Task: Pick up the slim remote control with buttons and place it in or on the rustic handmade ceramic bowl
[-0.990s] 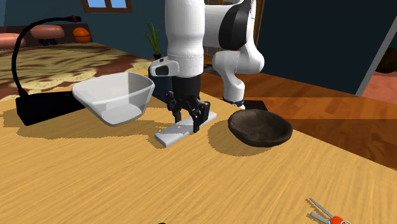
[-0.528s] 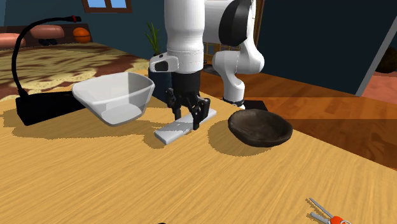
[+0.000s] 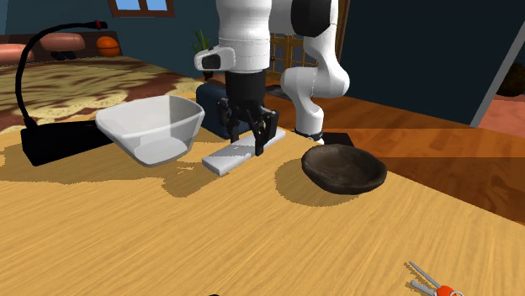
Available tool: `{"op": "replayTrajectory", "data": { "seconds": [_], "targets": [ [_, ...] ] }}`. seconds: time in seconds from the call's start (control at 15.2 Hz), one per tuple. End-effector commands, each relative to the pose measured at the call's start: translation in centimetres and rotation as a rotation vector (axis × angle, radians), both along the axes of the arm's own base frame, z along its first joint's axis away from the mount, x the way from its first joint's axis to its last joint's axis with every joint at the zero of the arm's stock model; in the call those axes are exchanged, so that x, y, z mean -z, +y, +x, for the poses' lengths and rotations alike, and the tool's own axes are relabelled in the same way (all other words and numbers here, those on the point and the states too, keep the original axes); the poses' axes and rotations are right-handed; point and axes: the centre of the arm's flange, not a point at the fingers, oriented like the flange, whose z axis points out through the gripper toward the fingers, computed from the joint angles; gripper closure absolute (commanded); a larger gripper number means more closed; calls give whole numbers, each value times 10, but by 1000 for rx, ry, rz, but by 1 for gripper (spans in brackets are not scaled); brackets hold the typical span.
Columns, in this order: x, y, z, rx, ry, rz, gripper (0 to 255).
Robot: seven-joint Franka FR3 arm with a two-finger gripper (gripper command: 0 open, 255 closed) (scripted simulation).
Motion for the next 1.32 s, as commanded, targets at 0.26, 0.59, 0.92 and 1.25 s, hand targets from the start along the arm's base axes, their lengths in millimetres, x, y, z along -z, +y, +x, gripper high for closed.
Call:
{"op": "replayTrajectory", "data": {
  "seconds": [0.26, 0.59, 0.92, 1.25],
  "targets": [
    [-33, 0, 1, 0, 0, 0, 255],
    [-59, 0, 1, 0, 0, 0, 255],
    [-71, 26, 4, 0, 0, 0, 255],
    [-73, 92, 11, 0, 0, 0, 255]
  ]
}}
